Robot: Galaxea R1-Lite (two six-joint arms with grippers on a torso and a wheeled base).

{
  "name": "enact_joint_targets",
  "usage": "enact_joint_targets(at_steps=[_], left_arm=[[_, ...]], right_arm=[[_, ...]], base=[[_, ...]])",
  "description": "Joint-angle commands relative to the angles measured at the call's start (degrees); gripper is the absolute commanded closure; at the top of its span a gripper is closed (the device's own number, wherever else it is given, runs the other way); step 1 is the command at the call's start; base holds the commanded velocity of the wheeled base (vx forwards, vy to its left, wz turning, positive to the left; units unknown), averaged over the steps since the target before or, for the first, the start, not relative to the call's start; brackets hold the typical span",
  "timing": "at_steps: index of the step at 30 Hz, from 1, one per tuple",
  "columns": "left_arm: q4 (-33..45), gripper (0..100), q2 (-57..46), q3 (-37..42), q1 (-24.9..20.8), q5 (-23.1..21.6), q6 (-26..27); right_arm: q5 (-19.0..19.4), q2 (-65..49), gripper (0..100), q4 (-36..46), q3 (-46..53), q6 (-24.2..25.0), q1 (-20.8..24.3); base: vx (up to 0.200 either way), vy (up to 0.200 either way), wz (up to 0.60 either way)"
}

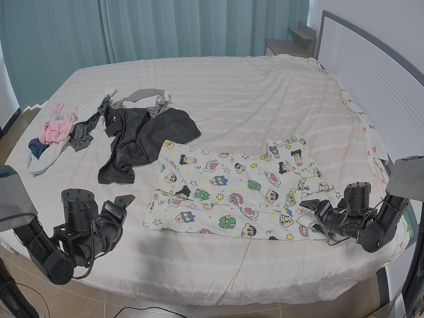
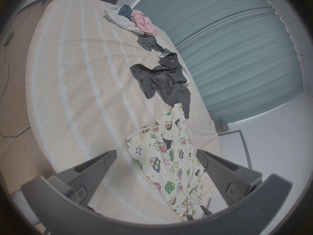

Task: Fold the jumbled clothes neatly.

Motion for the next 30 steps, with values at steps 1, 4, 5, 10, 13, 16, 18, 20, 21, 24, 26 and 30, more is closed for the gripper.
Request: enact_joint_targets(at_steps=[1,4,5,10,13,16,18,20,21,24,26,30], left_arm=[[-0.20,0,1.58,0.28,0.09,0.16,-0.04],[-1.34,0,2.55,0.37,0.18,0.25,-0.04],[-1.69,0,2.73,0.37,0.26,0.25,-0.04],[-2.13,0,2.90,0.37,0.44,0.34,-0.04],[-2.13,0,2.99,0.46,0.53,0.34,-0.04],[-2.13,0,2.90,0.46,0.79,0.34,-0.04],[-2.13,0,2.90,0.46,1.05,0.34,-0.04],[-2.13,0,2.90,0.46,1.14,0.34,-0.04],[-2.13,0,2.99,0.46,1.14,0.34,-0.04],[-2.13,0,2.90,0.46,1.23,0.34,-0.04],[-2.13,0,2.99,0.46,1.23,0.34,-0.04],[-2.13,0,2.99,0.46,1.23,0.34,-0.04]], right_arm=[[-0.08,2.35,0,-0.07,-1.49,0.22,0.02],[-0.17,3.23,0,-0.07,-1.93,0.22,0.02],[-0.25,3.40,0,-0.07,-2.10,0.22,0.02],[-0.69,3.93,100,0.02,-2.37,0.22,0.02],[-0.96,3.93,100,0.02,-2.37,0.22,0.02],[-1.22,3.58,100,0.02,-2.10,0.13,0.11],[-1.31,3.40,100,0.02,-1.93,0.13,0.20],[-1.48,3.14,100,0.02,-1.75,0.13,0.28],[-1.92,2.61,100,0.11,-1.66,0.13,0.20],[-2.45,0.33,100,0.11,-0.08,-0.04,0.72],[-2.63,-1.17,100,0.02,1.33,-0.04,1.95],[-4.30,-3.28,100,0.11,3.35,-0.04,4.68]], base=[[0.000,0.000,0.00],[0.000,0.000,0.00],[0.000,0.000,0.00],[0.000,0.000,0.00],[0.000,0.000,0.00],[0.000,0.000,0.00],[0.000,0.000,0.00],[0.000,0.000,0.00],[0.000,0.000,0.00],[0.000,0.000,0.00],[0.000,0.000,0.00],[0.000,0.000,0.00]])
